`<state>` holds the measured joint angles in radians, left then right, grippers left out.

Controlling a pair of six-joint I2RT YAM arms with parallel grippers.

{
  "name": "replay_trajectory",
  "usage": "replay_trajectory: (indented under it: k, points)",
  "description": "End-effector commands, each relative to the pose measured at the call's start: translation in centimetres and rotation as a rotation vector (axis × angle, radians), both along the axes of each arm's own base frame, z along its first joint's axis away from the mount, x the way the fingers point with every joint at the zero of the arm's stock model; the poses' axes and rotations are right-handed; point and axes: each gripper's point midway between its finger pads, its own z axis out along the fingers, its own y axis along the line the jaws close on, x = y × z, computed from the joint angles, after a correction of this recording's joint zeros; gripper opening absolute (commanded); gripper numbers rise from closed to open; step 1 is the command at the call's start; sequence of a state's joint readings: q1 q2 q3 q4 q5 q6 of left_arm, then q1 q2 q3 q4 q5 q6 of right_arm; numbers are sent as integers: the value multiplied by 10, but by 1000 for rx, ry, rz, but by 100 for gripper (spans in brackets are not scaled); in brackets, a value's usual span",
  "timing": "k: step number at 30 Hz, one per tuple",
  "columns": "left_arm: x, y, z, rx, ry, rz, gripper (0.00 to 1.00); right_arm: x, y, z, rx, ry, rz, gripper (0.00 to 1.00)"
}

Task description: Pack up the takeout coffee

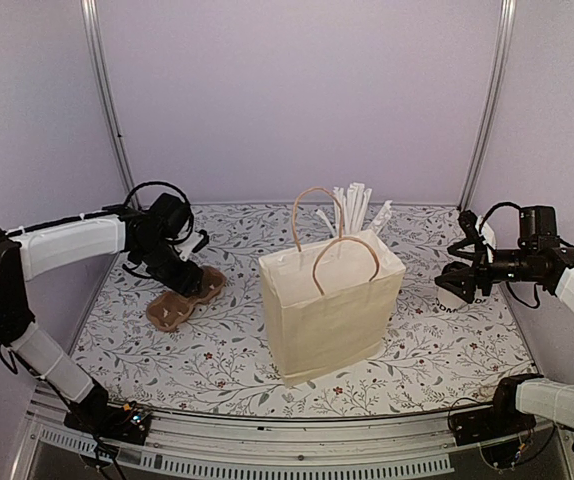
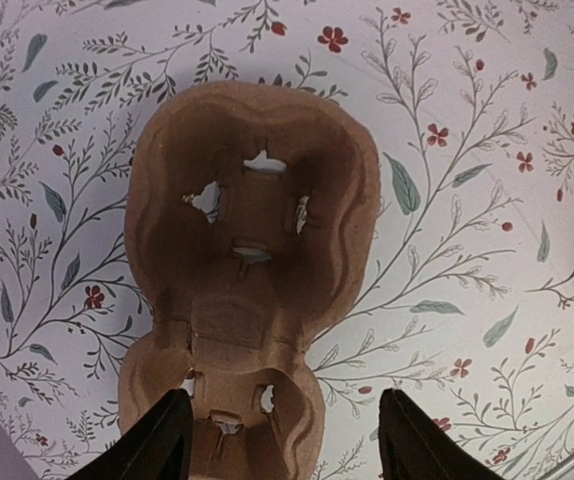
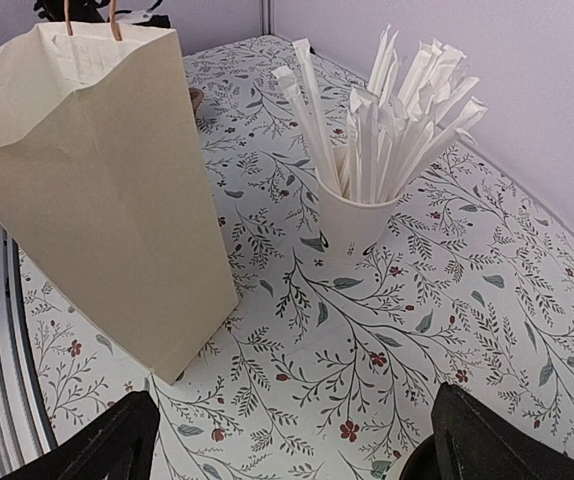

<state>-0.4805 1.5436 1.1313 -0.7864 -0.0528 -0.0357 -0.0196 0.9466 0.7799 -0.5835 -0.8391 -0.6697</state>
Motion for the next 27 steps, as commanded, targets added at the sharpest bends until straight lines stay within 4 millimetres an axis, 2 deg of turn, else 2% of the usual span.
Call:
replay_trajectory:
  k: [1, 9, 16, 27]
  points:
    - [9, 5, -10, -10, -17, -32, 66, -4, 1, -5, -4, 17, 6, 99]
    - [24, 27, -27, 41, -13, 39, 67, -4, 1, -5, -3, 17, 8, 99]
    - [19, 27, -48, 16, 38, 22, 58, -5, 2, -5, -3, 19, 12, 99]
    - [24, 22, -59, 13, 50, -2, 48, -3, 1, -9, -6, 32, 12, 99]
